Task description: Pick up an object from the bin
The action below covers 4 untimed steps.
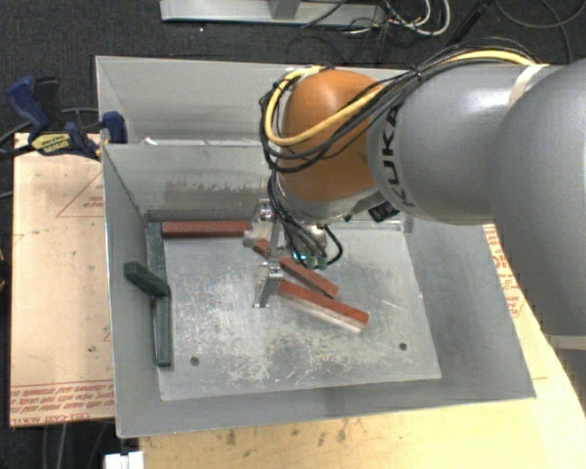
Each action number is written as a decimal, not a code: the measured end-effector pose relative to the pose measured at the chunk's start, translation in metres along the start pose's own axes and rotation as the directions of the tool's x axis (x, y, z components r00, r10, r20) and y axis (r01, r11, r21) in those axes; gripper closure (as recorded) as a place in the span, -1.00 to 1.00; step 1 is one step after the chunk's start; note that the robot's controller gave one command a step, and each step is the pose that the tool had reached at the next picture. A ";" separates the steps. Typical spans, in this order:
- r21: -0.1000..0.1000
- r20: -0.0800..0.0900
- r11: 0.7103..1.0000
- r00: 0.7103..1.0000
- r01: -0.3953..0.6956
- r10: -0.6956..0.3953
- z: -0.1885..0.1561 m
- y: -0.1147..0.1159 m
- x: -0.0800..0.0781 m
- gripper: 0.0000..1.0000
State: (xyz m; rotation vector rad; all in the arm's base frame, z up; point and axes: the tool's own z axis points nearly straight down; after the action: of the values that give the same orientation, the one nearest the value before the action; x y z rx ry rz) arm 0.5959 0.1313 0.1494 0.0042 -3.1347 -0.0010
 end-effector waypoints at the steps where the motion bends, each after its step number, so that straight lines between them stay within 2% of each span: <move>1: -0.001 0.008 1.000 1.000 -0.002 0.002 -0.005 0.000 -0.002 -1.00; 2: -0.014 0.047 0.998 0.997 -0.063 0.063 0.064 -0.059 -0.020 1.00; 3: -0.008 0.028 0.998 0.998 -0.062 0.062 0.069 -0.061 -0.016 -1.00; 4: -0.008 0.031 0.998 0.998 -0.062 0.062 0.068 -0.061 -0.016 -1.00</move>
Offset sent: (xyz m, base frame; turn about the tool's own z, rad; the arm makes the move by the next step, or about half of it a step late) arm 0.0080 -0.0639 -0.0794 0.0622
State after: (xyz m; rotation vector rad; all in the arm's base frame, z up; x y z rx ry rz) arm 0.6117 0.0703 0.0809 -0.0943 -3.1644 -0.0125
